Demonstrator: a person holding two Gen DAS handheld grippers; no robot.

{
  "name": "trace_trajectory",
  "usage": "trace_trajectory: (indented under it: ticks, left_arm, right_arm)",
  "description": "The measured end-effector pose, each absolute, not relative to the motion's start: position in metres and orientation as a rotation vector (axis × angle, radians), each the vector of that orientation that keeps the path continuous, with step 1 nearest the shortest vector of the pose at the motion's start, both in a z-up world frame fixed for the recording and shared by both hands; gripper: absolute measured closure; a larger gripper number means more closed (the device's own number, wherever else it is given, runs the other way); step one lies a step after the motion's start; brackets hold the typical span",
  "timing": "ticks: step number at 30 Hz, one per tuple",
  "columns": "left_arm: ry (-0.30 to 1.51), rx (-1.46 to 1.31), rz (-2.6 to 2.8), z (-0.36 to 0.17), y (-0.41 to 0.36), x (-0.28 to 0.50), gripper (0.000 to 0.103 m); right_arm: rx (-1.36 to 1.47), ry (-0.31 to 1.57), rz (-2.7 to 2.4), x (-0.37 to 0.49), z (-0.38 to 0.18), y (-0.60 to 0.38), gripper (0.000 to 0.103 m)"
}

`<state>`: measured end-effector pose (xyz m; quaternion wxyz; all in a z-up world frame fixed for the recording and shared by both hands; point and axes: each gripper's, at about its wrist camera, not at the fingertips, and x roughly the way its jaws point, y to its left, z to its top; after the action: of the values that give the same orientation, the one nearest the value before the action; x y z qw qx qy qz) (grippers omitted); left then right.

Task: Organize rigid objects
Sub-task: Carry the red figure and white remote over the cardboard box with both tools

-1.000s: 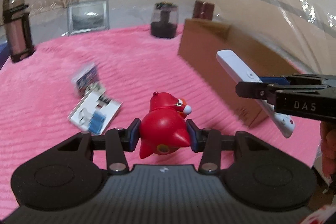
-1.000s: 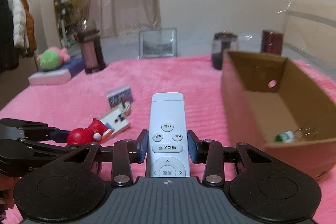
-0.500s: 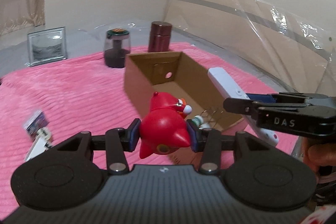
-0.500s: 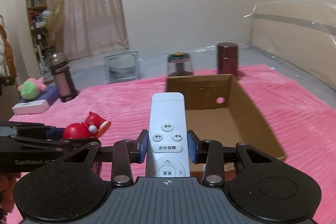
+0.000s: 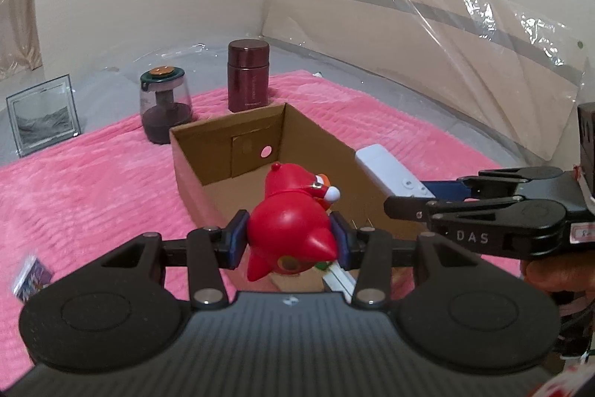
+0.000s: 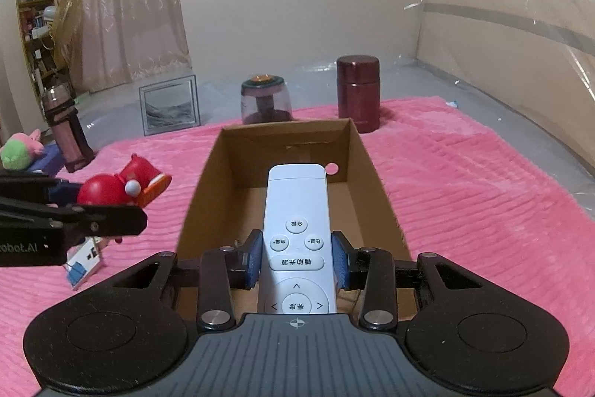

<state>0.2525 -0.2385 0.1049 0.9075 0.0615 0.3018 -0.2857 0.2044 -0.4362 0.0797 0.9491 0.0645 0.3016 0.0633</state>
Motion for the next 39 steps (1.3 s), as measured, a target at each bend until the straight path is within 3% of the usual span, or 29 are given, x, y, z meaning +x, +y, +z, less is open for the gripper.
trace_trajectory:
  ticks: [25, 39]
  left_arm:
    - [0.798, 0.261, -0.555, 0.04, -0.304, 0.406, 0.062]
    - [0.858, 0.309, -0.516, 0.014, -0.317, 0.437, 0.062]
  right_arm:
    - [0.129, 0.822, 0.164, 0.348, 0.023, -0.461, 0.068]
    - [0.082, 0.89, 0.148, 0.383, 0.012, -0.454, 0.068]
